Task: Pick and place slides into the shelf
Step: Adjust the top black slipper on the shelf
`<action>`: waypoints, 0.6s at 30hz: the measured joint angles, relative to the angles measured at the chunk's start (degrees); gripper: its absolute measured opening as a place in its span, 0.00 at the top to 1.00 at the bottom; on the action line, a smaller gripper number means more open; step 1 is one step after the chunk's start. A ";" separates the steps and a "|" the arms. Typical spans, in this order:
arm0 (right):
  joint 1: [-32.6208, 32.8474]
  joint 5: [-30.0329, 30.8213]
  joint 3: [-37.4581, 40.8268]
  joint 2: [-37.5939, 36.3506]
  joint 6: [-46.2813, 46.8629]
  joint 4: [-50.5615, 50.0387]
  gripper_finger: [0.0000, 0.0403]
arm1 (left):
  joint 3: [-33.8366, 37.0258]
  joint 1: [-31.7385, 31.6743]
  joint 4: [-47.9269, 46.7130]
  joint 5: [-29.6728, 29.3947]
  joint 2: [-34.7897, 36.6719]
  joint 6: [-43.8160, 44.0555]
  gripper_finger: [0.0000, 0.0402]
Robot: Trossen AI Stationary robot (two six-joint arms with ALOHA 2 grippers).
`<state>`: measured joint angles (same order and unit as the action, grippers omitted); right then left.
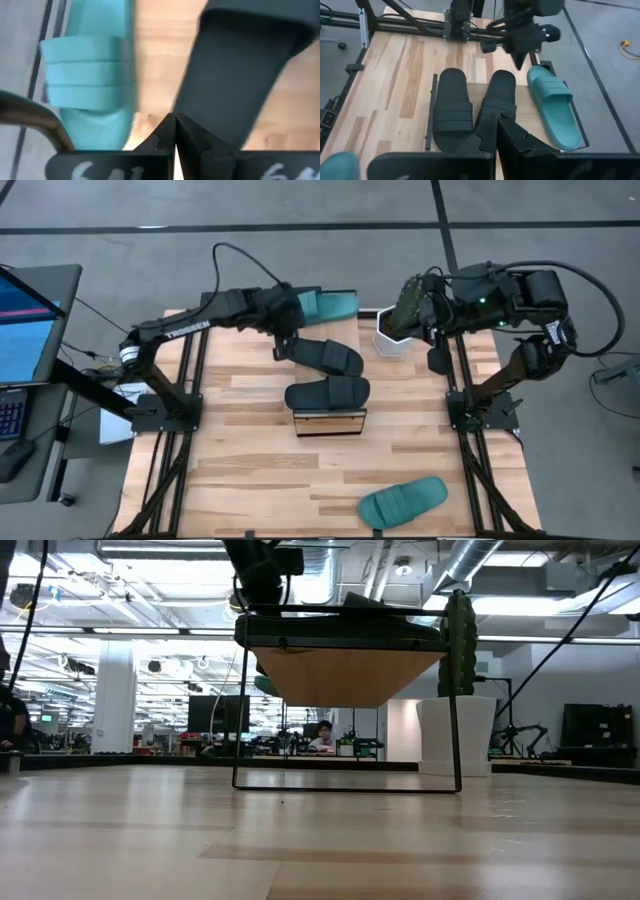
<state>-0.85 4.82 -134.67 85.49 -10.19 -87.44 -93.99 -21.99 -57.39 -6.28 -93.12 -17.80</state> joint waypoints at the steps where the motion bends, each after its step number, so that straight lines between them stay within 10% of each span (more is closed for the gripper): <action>1: 0.07 0.00 0.00 0.02 0.35 0.00 1.00 | -0.82 -0.60 -0.87 0.05 -0.63 -1.17 1.00; 18: 0.01 1.51 0.00 0.04 1.81 0.00 1.00 | -1.71 -4.62 -3.17 1.40 -4.75 -12.10 1.00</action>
<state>-0.84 6.33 -134.67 85.54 -8.38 -87.44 -95.70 -26.61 -60.55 -4.89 -97.86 -29.89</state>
